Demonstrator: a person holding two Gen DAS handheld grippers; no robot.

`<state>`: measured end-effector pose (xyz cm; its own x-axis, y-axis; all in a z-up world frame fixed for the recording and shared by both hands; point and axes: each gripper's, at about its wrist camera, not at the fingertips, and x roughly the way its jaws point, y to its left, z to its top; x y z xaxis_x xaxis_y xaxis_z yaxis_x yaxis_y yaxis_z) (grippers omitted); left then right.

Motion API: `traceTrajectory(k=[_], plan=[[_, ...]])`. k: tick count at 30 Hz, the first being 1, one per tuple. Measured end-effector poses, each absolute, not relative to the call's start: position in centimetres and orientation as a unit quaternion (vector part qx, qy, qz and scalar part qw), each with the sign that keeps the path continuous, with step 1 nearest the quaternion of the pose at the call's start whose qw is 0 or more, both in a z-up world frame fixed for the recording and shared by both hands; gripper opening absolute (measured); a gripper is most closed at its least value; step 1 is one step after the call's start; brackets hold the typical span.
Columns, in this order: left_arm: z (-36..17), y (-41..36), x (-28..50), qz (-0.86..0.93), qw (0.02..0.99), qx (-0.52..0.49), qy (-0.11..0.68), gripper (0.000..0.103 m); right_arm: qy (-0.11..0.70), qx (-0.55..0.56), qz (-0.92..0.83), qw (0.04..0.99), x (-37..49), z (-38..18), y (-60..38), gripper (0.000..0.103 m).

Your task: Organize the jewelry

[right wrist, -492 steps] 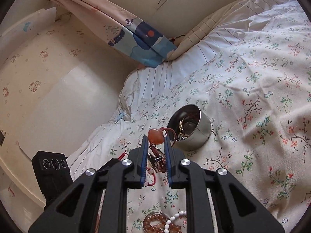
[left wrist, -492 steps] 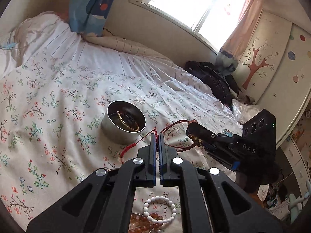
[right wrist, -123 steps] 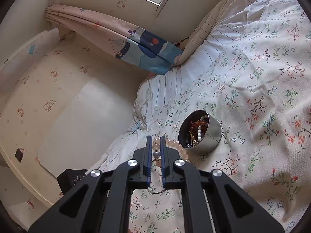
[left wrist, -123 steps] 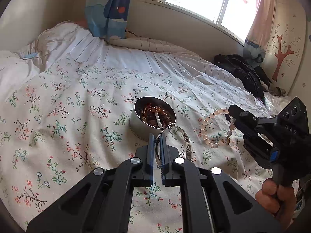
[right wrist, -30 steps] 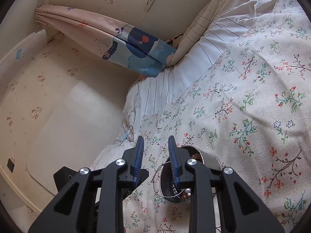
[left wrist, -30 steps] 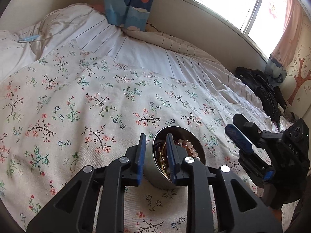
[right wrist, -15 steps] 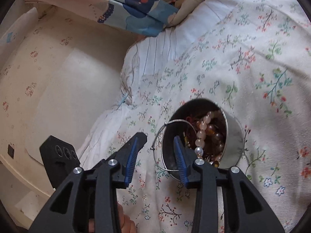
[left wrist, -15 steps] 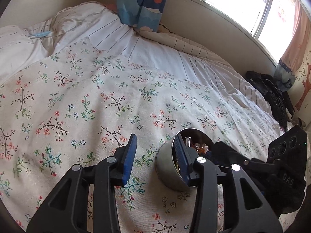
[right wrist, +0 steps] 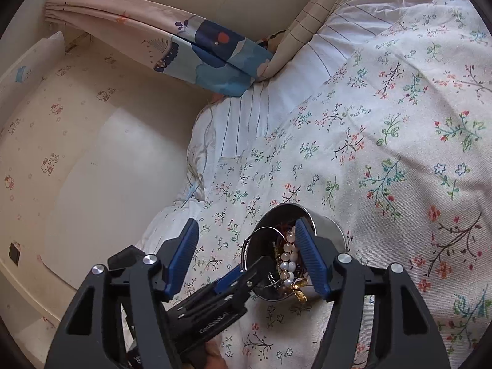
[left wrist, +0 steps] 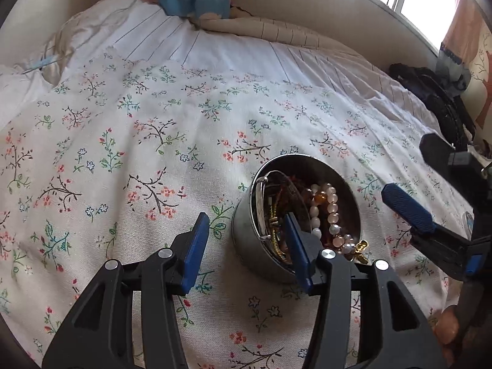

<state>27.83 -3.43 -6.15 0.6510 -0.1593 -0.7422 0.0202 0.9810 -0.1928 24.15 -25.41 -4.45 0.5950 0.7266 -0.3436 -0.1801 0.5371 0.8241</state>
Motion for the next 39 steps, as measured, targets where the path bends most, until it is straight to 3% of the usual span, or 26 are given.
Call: traceTrajectory(k=[5,12,17,19,39], plan=[[-5.0,-2.8,26.0,-0.040,0.909,-0.092,0.405,0.050,0.373,0.352,0.245,0.823,22.3,-4.2,-25.6,0.071],[-2.6,-2.2,21.4,-0.005,0.924,-0.060,0.378,0.081,0.418,0.232,0.195,0.856,17.5,-4.4,-23.3,0.079],[-1.7,-1.9,17.5,0.006,0.930,-0.023,0.367,0.095,0.428,0.154,0.152,0.877,13.5,-4.2,-22.6,0.086],[-1.7,-1.4,16.0,0.002,0.928,-0.018,0.372,0.095,0.423,0.146,0.137,0.883,12.0,-4.0,-23.1,0.091],[-0.7,2.1,3.5,-0.017,0.923,-0.014,0.384,0.095,0.372,0.096,0.037,0.923,-0.1,-0.2,-25.6,0.096]])
